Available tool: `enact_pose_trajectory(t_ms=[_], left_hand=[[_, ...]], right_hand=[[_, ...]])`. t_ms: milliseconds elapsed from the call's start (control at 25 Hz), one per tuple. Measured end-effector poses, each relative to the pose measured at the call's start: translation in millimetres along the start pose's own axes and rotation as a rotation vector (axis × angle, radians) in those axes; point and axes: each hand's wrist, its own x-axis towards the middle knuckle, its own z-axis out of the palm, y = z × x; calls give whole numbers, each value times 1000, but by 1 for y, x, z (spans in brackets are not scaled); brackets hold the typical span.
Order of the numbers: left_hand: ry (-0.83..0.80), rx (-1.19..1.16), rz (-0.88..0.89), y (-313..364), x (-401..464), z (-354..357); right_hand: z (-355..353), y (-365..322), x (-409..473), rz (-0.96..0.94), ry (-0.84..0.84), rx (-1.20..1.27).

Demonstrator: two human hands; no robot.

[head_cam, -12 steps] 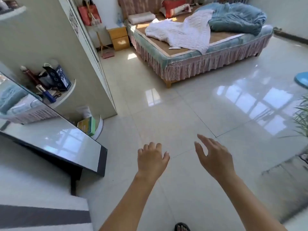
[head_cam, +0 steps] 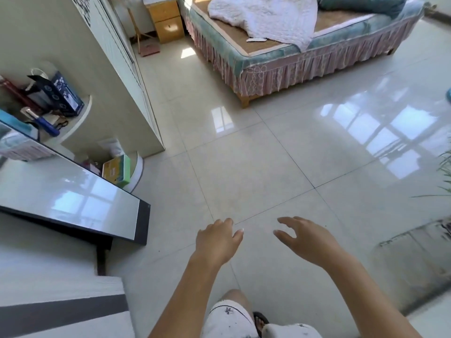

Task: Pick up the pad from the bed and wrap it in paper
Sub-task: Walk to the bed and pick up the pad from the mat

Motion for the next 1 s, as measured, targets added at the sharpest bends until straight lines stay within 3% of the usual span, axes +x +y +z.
enact_pose_trajectory(t_ms=[240, 720, 1000], left_hand=[[-39, 11, 20, 3, 73, -36], [-42, 124, 127, 8, 334, -186], [-40, 149, 161, 41, 464, -256]], right_hand=[[-31, -6, 72, 10, -85, -7], [-157, -44, 339, 21, -65, -80], [-223, -24, 462, 38, -88, -72]])
